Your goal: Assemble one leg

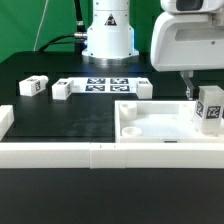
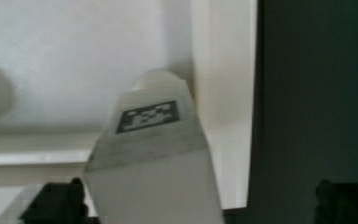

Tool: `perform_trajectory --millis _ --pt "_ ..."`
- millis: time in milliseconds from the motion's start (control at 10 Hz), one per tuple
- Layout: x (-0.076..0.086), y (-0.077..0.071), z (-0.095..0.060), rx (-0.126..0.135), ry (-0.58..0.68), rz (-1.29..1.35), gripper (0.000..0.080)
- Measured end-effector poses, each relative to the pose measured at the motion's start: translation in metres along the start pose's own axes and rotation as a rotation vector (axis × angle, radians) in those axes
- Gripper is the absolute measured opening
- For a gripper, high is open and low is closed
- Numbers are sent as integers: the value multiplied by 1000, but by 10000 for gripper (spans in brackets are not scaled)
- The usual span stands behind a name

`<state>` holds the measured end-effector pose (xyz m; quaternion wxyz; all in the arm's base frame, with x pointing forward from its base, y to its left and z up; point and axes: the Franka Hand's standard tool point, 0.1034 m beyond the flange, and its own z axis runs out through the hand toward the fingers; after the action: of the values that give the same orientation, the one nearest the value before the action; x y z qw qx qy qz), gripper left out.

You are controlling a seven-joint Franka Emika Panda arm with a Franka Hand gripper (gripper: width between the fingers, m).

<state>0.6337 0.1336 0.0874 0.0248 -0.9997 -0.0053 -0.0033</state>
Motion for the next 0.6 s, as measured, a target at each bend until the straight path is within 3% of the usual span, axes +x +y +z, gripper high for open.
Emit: perform_trajectory --millis 200,300,400,500,600 --pt "0 0 0 2 0 -35 649" --pt "0 0 0 1 0 -35 534" --pt "0 0 0 1 0 -35 534" --pt "0 0 0 1 0 -34 330" --pt "1 3 0 -1 2 -32 330"
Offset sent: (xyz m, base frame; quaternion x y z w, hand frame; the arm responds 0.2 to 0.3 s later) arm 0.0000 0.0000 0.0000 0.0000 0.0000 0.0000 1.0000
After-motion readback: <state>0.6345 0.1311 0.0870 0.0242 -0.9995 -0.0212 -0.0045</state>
